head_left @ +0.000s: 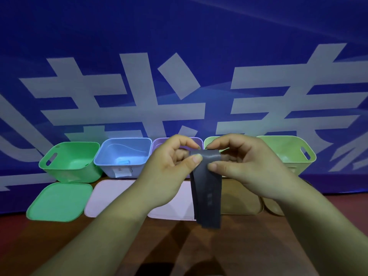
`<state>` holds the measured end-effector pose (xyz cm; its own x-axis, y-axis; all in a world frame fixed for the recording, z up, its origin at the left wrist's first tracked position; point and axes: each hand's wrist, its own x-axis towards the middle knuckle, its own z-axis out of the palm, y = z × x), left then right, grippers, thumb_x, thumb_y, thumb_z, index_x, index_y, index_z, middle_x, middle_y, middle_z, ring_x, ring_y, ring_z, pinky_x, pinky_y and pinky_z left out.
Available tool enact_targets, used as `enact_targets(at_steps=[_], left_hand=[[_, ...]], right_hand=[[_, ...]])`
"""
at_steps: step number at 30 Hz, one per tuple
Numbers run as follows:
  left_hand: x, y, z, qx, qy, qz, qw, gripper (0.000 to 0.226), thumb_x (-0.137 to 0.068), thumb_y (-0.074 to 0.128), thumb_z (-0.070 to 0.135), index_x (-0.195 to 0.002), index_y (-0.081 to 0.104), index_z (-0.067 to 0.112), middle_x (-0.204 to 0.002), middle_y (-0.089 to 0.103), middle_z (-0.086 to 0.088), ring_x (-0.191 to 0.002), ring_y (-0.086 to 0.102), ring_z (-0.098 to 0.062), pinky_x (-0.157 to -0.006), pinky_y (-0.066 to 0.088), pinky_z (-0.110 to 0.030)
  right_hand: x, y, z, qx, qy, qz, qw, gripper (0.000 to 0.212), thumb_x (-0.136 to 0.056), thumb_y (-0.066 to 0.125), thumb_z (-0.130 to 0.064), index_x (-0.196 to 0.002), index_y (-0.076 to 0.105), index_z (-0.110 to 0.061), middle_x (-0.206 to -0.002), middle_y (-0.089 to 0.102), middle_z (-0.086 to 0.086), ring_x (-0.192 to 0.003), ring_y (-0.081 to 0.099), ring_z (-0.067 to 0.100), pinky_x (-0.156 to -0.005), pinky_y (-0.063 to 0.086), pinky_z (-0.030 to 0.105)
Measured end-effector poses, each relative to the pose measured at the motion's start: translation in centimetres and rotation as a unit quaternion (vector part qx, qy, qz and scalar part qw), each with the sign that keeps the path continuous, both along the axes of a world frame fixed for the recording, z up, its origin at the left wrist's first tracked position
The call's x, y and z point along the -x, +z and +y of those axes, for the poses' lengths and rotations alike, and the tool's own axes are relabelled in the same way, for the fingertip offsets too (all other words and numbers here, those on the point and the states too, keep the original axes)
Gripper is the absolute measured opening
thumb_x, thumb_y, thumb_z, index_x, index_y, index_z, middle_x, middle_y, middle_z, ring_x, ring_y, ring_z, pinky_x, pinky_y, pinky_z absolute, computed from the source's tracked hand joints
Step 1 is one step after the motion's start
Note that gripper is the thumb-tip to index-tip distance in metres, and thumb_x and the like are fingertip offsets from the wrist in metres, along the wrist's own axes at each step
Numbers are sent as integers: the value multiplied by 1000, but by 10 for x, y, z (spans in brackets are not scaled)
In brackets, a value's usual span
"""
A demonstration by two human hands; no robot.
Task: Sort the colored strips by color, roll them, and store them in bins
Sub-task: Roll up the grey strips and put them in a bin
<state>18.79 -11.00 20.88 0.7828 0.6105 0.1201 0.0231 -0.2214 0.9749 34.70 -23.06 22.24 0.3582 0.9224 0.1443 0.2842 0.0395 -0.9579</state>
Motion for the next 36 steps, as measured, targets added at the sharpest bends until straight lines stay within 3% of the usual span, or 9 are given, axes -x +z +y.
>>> enact_targets(at_steps=[2,5,9,12,17,19,22,31,36], left_hand=[[1,-1,-1,2,0,0,1000,16,-98,58,11,-103,59,26,-91,73,-10,-89,71,-29,-84,58,-49],[2,-2,-2,5,-9,6,1000,17,-99,57,13,-101,58,31,-90,71,-15,-92,68,-37,-86,56,-53],[3,-2,-2,-10,-23,13,1000,19,-100,56,17,-102,57,36,-87,67,-19,-92,64,-42,-85,55,-53],[4,0,-3,-29,-17,21,999,15,-99,57,24,-101,58,38,-89,66,-18,-92,63,-40,-82,57,-49],[5,2,-1,-29,-18,24,999,12,-95,62,28,-99,61,39,-92,70,-9,-90,68,-28,-81,60,-41],[6,1,0,-31,-26,20,999,17,-92,67,26,-101,61,40,-95,72,1,-90,70,-17,-80,58,-32],[7,0,-1,-36,-11,-2,999,27,-88,73,15,-102,64,36,-102,70,11,-99,68,-14,-83,58,-31],[7,2,-4,-38,17,-60,997,36,-80,77,1,-100,72,31,-104,71,9,-102,68,-20,-83,61,-43],[6,5,-4,-18,32,-77,996,40,-77,78,-1,-91,76,36,-94,73,9,-91,71,-17,-75,61,-34]], right_hand=[[1,-1,-1,-10,-3,2,1000,26,-78,77,0,-98,72,-16,-91,72,9,-82,68,30,-73,58,34],[4,-3,-1,-19,-8,12,1000,26,-78,77,0,-98,73,-17,-91,70,17,-81,63,38,-74,58,43],[4,-3,-2,-8,-12,34,999,26,-77,77,2,-98,74,-14,-82,70,7,-72,62,16,-68,55,24],[4,-1,-3,0,-15,42,999,25,-77,77,-1,-98,75,-14,-92,72,15,-79,68,27,-74,57,31],[6,3,-4,5,-14,89,996,25,-79,73,4,-100,72,-8,-89,76,8,-79,73,14,-67,56,20],[6,4,-3,5,-24,102,994,24,-80,72,5,-101,72,-6,-87,77,6,-76,72,11,-65,54,17],[6,5,-3,7,-33,102,994,23,-81,72,3,-102,72,-6,-88,76,7,-76,72,11,-66,54,17],[10,4,-1,0,-37,160,986,19,-85,66,1,-104,69,-1,-89,73,16,-72,70,17,-63,58,22],[11,3,0,6,-24,191,981,16,-86,65,0,-101,69,-2,-88,73,13,-74,68,20,-65,58,25]])
